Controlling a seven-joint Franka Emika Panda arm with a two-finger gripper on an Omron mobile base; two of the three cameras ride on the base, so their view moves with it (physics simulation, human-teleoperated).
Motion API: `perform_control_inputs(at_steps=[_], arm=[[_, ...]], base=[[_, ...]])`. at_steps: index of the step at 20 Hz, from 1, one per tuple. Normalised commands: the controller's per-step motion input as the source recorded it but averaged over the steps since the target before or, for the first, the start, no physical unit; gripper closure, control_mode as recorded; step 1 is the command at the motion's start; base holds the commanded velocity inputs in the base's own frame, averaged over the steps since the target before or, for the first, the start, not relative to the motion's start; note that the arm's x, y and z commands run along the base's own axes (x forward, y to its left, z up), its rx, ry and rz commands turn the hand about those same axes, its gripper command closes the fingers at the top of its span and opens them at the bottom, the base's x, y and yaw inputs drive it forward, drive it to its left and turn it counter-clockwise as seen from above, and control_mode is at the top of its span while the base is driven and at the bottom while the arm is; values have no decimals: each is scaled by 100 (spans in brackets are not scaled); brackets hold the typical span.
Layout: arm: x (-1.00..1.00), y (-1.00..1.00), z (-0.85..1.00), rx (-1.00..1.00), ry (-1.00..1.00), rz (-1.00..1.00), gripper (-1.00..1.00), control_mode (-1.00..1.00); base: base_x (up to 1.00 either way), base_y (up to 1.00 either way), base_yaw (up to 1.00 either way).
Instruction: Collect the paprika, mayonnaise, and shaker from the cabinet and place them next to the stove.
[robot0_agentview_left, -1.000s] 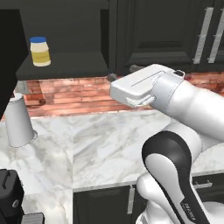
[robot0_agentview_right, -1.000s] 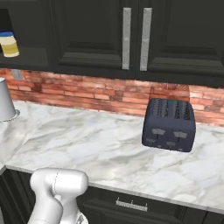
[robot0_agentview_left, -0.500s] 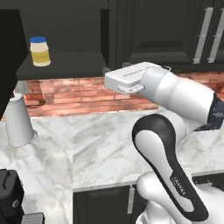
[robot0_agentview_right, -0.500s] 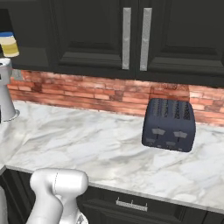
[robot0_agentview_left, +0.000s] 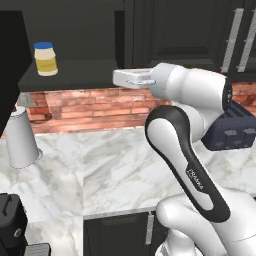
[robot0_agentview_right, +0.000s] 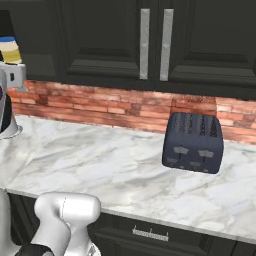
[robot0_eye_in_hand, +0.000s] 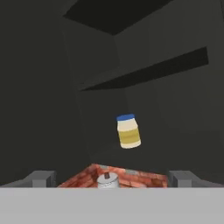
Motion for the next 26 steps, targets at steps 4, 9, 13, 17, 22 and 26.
perform_control_inputs(at_steps=[4, 9, 13, 17, 22, 26], arm=[[56, 0, 2, -12, 5, 4, -100, -100], [51, 2, 0, -21, -4, 4, -100, -100], [49, 4, 0, -17, -10, 5, -100, -100], [43, 0, 0, -11, -6, 6, -100, -100], [12, 0, -1, 0, 0, 11, -100, -100], [31, 5, 0, 0, 0, 3, -100, -100]], base=[[0, 0, 0], [0, 0, 0], [0, 0, 0], [0, 0, 0], [0, 0, 0], [0, 0, 0]])
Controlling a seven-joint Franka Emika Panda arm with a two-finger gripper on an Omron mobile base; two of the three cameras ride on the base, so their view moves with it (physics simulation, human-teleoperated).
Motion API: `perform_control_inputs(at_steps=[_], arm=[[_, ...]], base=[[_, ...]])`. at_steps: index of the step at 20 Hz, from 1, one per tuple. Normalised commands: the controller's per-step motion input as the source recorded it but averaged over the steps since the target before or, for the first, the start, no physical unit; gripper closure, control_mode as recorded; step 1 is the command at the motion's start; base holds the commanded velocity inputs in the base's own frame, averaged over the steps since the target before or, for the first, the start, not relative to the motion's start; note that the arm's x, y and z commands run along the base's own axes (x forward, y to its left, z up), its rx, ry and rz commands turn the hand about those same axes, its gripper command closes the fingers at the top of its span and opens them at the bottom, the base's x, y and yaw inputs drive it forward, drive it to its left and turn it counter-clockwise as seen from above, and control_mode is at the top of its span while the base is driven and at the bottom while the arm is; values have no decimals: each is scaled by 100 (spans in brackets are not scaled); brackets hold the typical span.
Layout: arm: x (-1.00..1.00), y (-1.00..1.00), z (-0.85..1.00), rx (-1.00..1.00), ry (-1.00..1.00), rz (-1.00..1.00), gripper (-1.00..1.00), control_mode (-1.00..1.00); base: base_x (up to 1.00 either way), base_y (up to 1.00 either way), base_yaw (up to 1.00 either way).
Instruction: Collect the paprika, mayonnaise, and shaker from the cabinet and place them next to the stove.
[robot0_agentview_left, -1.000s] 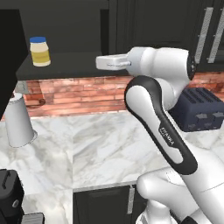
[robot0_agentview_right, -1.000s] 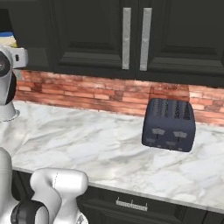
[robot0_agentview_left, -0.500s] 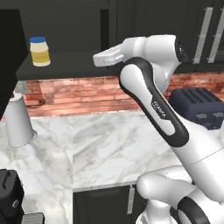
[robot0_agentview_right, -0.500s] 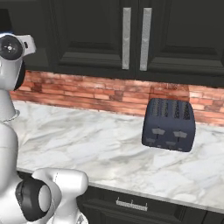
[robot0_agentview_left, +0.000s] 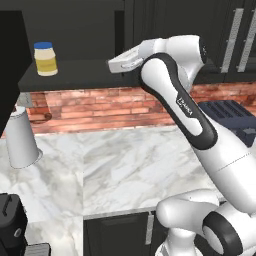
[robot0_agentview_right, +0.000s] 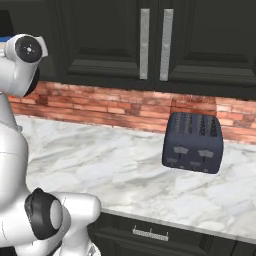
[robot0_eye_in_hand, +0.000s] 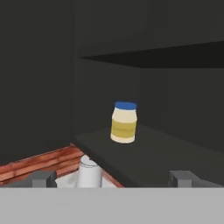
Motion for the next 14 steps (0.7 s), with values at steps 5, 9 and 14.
perform_control_inputs(at_steps=[5, 9, 14], arm=[[29, 3, 0, 0, 0, 0, -100, -100], [30, 12, 0, 0, 0, -6, -100, -100], [40, 31, 0, 0, 0, -12, -100, -100]], base=[[0, 0, 0], [0, 0, 0], [0, 0, 0]])
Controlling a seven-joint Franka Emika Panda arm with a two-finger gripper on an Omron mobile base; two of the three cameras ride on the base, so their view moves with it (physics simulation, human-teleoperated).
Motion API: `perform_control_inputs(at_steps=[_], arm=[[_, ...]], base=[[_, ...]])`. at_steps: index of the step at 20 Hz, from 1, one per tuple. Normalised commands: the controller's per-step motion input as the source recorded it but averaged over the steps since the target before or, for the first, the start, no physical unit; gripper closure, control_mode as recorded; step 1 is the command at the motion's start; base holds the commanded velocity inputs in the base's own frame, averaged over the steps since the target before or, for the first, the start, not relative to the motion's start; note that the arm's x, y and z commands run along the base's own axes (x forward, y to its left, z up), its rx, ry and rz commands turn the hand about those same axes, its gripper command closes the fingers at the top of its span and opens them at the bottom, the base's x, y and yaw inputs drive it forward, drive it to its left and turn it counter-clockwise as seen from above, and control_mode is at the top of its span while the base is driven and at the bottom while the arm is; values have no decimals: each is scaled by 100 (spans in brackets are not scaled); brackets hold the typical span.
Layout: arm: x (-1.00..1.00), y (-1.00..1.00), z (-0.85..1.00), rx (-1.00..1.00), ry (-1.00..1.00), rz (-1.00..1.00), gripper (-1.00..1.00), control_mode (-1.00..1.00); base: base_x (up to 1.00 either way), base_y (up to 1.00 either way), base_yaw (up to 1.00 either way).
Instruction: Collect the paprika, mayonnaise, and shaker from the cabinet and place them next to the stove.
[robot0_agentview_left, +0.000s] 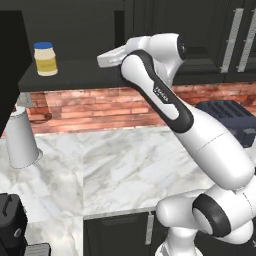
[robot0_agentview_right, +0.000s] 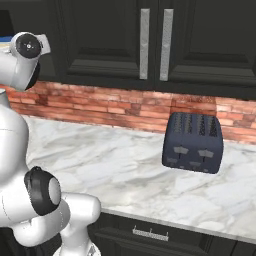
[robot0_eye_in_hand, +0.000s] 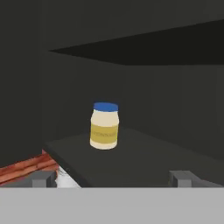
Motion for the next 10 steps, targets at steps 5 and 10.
perform_control_inputs(at_steps=[5, 10], arm=[[36, 39, 0, 0, 0, -14, -100, -100], [29, 44, 0, -2, 1, -12, -100, -100]], base=[[0, 0, 0], [0, 0, 0]])
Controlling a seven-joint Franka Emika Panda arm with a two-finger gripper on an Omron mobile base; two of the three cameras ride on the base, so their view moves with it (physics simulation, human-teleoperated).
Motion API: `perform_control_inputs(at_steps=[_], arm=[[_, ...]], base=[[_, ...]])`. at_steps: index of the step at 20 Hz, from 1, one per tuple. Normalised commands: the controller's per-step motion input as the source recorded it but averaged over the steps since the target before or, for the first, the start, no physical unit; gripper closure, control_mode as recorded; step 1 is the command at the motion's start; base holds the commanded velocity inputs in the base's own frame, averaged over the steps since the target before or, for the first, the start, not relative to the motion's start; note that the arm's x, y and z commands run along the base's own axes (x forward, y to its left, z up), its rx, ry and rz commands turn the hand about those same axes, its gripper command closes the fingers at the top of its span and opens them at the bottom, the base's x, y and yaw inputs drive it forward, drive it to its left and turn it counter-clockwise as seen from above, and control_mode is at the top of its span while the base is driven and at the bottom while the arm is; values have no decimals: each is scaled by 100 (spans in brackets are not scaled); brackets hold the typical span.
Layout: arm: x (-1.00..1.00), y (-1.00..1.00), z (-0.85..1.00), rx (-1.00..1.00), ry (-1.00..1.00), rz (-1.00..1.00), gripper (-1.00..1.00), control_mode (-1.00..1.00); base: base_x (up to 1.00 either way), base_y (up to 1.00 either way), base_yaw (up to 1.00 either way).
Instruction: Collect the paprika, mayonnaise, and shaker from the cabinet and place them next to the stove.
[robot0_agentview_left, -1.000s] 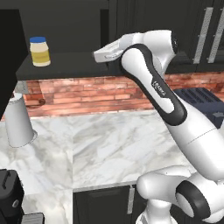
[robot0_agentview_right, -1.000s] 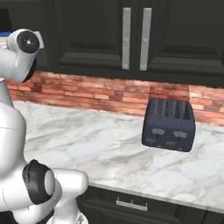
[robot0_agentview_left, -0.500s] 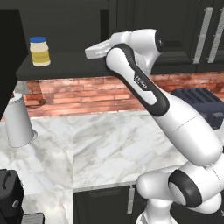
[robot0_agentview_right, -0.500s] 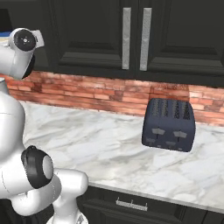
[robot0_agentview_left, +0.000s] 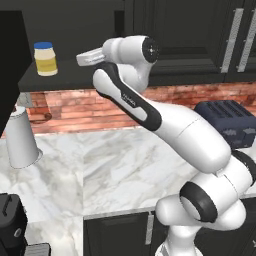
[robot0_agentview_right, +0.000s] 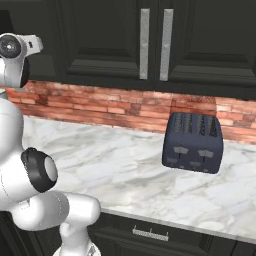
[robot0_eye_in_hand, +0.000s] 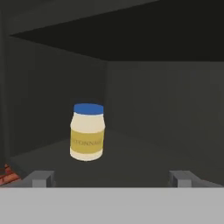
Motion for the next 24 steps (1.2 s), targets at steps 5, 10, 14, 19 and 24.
perform_control_inputs(at_steps=[5, 10, 14, 19, 24], arm=[[15, 38, 0, -1, 1, -5, -100, -100], [11, 46, 0, -2, 4, -2, -100, -100], [11, 29, 0, -1, 3, 0, -100, -100], [18, 26, 0, -1, 6, 0, -100, -100], [31, 24, 0, 0, 7, 0, -100, -100]], base=[[0, 0, 0], [0, 0, 0], [0, 0, 0], [0, 0, 0], [0, 0, 0]])
